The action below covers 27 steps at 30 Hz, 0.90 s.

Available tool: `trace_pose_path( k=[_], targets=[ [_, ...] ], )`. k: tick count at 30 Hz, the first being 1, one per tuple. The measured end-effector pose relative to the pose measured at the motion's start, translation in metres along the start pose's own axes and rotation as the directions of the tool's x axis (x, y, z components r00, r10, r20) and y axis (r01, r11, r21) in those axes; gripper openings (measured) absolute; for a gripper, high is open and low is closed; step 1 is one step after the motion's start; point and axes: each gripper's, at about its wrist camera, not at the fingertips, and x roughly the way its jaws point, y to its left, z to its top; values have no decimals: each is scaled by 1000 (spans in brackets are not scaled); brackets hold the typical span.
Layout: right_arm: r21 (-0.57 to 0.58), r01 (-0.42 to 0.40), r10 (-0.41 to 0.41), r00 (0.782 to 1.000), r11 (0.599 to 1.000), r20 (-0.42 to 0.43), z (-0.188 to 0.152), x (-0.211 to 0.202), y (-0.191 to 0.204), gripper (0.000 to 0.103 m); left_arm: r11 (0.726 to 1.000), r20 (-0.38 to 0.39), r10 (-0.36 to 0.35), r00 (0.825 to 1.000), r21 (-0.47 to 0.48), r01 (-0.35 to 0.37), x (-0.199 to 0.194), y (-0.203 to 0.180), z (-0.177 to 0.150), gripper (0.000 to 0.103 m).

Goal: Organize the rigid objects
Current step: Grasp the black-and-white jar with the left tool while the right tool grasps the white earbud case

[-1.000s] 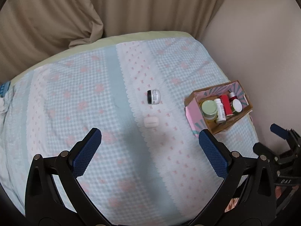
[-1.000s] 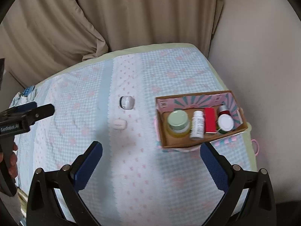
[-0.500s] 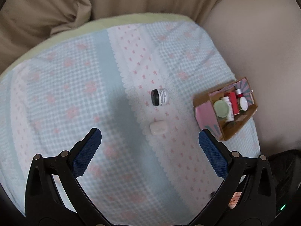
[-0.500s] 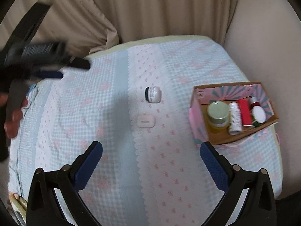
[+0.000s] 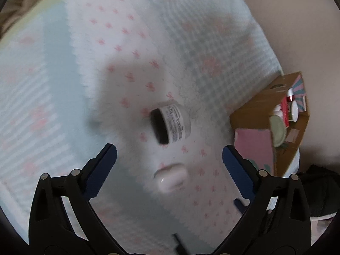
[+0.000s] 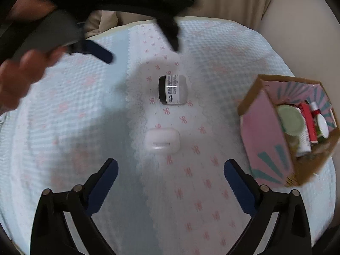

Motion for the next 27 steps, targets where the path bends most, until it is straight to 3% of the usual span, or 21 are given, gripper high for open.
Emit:
trace_pose_path(
  k=[3,7,11,15,19,27],
  targets=[
    [-9,29,-29,999,1000,28,-1,23,8,99,1000,-45,-10,999,9,10,35,-1,11,89],
    [8,23,-24,999,1000,36,-2,49,13,87,1000,-76,-22,997,16,23,68,1,23,77],
    [11,16,-16,1000,1000,24,-2,74,14,80,999,-84,-13,996,30,15,86,-2,29,75],
    [22,6,-6,1000,1000,13,0,92,12,68,999,-63,22,998,51,-19,91,-6,31,63],
    [-3,-1,1,1000,1000,22,2,97,15,56,999,-44,7,999,47,-5,90,-10,30,58],
    [-32,-13,14,1000,999,12,4,95,15,56,999,-17,0,1000,40,1,80,-2,22,58]
  ],
)
